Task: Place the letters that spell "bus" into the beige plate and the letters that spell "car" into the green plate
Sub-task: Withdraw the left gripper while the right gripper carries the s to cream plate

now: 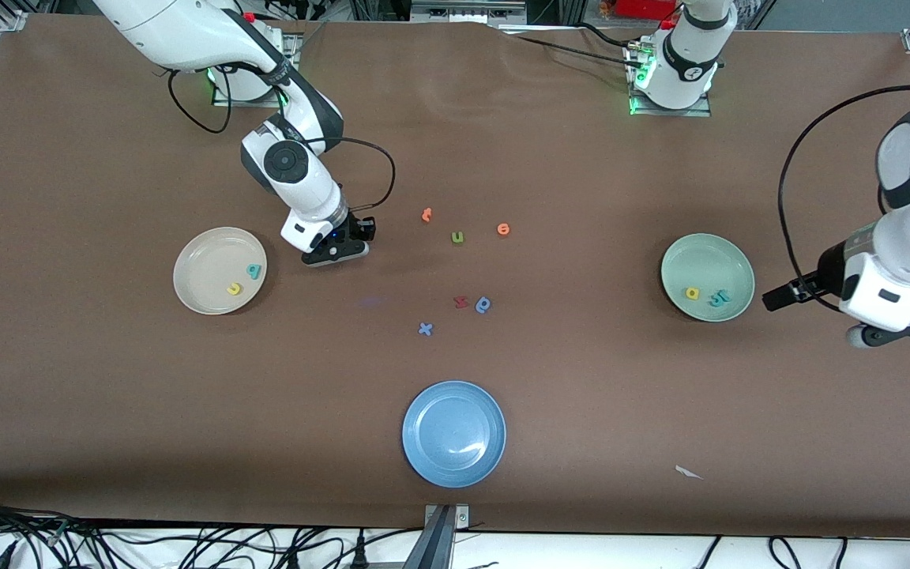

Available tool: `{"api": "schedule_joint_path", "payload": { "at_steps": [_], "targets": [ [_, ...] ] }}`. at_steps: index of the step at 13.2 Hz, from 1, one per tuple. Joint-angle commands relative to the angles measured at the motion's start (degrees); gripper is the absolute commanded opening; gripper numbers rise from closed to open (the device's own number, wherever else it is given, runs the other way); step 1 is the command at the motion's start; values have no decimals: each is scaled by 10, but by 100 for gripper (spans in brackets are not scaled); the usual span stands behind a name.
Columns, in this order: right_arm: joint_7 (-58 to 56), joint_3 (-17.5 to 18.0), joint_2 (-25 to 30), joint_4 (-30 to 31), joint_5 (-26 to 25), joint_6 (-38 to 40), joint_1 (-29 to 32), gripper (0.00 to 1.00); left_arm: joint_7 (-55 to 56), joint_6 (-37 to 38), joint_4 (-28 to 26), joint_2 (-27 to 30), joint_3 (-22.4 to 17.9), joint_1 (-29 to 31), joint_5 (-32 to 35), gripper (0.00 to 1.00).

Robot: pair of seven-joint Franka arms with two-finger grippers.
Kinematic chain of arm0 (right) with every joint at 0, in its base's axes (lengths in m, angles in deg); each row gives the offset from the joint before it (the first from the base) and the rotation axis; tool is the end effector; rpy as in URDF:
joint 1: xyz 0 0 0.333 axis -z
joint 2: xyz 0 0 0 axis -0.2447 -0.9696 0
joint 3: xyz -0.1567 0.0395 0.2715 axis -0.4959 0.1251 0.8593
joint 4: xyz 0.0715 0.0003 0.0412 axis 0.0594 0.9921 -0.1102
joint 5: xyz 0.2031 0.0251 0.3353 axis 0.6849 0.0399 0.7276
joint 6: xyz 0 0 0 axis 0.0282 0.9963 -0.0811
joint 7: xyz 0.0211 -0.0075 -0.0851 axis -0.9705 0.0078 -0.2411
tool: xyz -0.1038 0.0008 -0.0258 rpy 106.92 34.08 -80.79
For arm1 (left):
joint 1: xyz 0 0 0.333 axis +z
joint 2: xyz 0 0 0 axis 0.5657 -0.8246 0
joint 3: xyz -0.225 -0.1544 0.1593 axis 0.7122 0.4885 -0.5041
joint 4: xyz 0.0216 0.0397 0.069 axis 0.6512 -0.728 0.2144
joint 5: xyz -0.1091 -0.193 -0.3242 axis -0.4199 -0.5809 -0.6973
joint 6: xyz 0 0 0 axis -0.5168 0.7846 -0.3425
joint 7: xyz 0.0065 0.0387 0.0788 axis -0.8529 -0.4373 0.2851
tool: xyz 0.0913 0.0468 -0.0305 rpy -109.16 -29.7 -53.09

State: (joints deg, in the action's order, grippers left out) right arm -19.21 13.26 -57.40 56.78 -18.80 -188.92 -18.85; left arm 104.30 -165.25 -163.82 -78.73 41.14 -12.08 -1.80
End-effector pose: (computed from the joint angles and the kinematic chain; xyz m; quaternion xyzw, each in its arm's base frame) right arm 0.4546 0.2883 0.1774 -0.9936 -0.1029 -0.0064 0.0463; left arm 0.6447 0.0016 0.4796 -0.9854 -0.1657 0.0362 0.0153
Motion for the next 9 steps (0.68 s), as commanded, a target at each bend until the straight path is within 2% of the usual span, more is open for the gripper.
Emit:
{"api": "schedule_joint_path", "payload": {
  "at_steps": [1,3,7,8,9],
  "targets": [
    [9,-2,0,5,-11,-10,-2,33,-59,56,46,-1,5,5,-13,100],
    [9,-2,0,5,-11,-10,-2,28,-80,70,61,-1,5,5,-12,100],
    [8,-2,0,5,-11,-9,-2,23,-107,71,63,-1,-2,-7,-9,100],
    [7,-2,0,5,-11,-10,-2,21,-111,71,64,-1,-10,-20,-12,100],
    [7,-2,0,5,-11,-10,-2,19,-112,71,64,0,-40,-47,-14,100]
  ]
}}
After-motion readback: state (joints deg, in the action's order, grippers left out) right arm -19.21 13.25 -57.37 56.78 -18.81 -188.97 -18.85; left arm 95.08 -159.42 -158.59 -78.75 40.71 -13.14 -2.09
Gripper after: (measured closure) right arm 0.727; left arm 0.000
